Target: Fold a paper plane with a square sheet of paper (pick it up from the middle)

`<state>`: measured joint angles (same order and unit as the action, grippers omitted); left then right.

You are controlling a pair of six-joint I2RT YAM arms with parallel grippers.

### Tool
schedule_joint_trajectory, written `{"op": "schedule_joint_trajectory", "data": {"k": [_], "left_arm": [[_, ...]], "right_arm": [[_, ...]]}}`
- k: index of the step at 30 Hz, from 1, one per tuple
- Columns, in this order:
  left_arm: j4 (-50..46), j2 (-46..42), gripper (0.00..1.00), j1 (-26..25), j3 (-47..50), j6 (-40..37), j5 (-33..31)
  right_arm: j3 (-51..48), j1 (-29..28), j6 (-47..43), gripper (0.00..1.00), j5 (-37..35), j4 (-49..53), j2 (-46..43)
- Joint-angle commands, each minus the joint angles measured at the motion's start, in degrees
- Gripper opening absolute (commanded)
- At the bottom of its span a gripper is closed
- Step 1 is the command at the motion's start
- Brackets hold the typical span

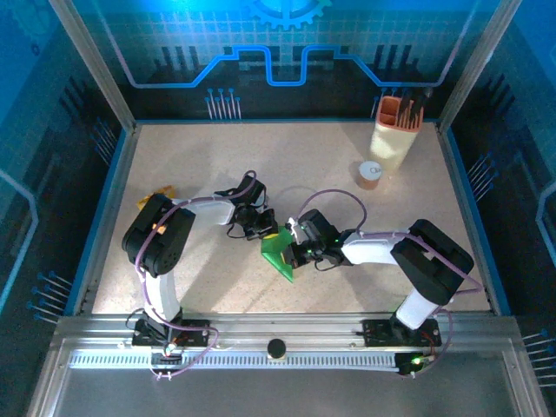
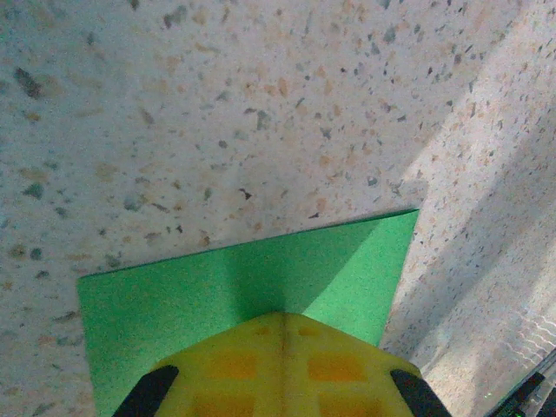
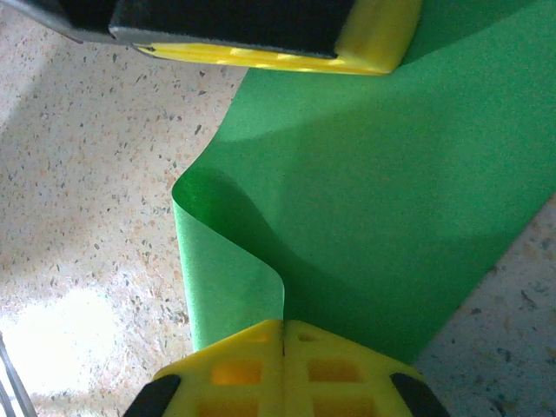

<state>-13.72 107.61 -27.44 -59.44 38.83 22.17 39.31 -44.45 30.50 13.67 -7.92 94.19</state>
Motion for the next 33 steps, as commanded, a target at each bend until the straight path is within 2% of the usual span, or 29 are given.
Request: {"op": "schedule_joint_trajectory", "data": {"k": [1,33], "left_arm": [[-3.1,-0.1,0.0,-0.4,0.7,-0.3,-1.9],[-2.9,-0.2,0.0,-0.5,0.5,-0.1,-1.8]], "right_arm": [[-0.4,0.8,0.3,0.01,-0.8,1.2,0.7],[0.6,0.6,-0.4,0.01,-1.3,2.1,0.6]]}}
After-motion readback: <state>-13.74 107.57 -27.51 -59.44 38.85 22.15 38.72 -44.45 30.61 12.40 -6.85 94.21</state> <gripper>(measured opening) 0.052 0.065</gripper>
